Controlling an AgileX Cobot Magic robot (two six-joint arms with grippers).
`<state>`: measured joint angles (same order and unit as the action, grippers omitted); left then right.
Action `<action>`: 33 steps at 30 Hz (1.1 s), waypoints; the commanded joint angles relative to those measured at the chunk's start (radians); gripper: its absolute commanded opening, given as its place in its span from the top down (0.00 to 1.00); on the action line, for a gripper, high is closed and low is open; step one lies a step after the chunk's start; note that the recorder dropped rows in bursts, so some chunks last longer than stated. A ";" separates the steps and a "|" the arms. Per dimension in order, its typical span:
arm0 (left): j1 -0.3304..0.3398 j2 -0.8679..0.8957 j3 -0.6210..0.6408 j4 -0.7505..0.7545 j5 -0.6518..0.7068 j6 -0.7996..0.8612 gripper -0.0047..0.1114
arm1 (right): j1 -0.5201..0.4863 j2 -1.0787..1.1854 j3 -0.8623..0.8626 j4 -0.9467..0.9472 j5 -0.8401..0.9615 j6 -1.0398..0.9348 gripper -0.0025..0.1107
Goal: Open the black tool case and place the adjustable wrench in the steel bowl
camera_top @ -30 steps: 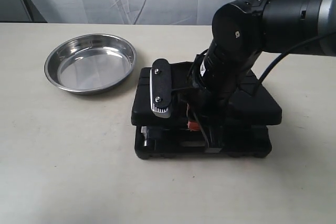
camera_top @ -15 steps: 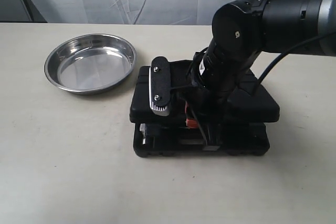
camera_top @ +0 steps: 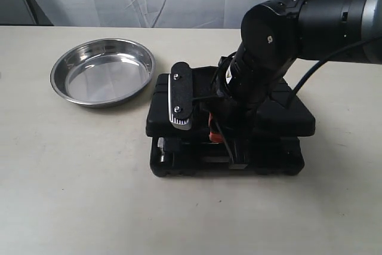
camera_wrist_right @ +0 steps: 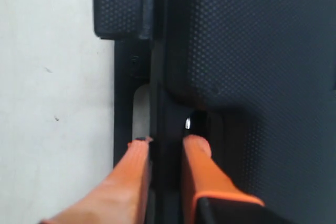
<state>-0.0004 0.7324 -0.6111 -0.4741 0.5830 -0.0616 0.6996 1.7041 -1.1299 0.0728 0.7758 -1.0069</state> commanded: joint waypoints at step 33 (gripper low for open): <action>-0.076 1.141 -0.239 -0.935 0.383 0.828 0.96 | -0.001 -0.014 -0.006 -0.008 -0.056 -0.005 0.99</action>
<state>-0.0447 1.8592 -0.8212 -1.3818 0.9514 0.7542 0.6996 1.7041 -1.1299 0.0706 0.7652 -1.0069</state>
